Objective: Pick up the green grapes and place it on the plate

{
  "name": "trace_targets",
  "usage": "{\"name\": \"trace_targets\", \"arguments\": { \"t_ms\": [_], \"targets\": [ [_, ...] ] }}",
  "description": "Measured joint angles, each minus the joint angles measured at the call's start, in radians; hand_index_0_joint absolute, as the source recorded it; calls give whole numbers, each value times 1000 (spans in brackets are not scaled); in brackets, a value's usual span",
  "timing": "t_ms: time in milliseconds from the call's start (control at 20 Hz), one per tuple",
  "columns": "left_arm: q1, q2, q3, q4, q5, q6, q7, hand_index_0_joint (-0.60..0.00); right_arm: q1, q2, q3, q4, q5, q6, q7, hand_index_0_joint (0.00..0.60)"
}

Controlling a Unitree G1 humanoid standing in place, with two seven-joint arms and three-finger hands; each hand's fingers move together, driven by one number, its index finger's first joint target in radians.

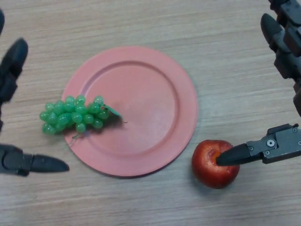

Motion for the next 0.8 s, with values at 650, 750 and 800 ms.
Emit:
{"name": "trace_targets", "arguments": {
  "t_ms": [650, 750, 800],
  "targets": [
    [15, -29, -26, 44, 124, -98, -7, 0, -17, 26, 67, 4, -41, 3, -1, 0],
    [4, -22, -26, 44, 141, -100, -7, 0, -26, 28, 66, 8, -41, 13, -1, 0],
    [-2, -16, -27, 43, 141, -100, -7, 0, -33, 28, 64, 12, -39, 26, -1, 0]
  ]
}}
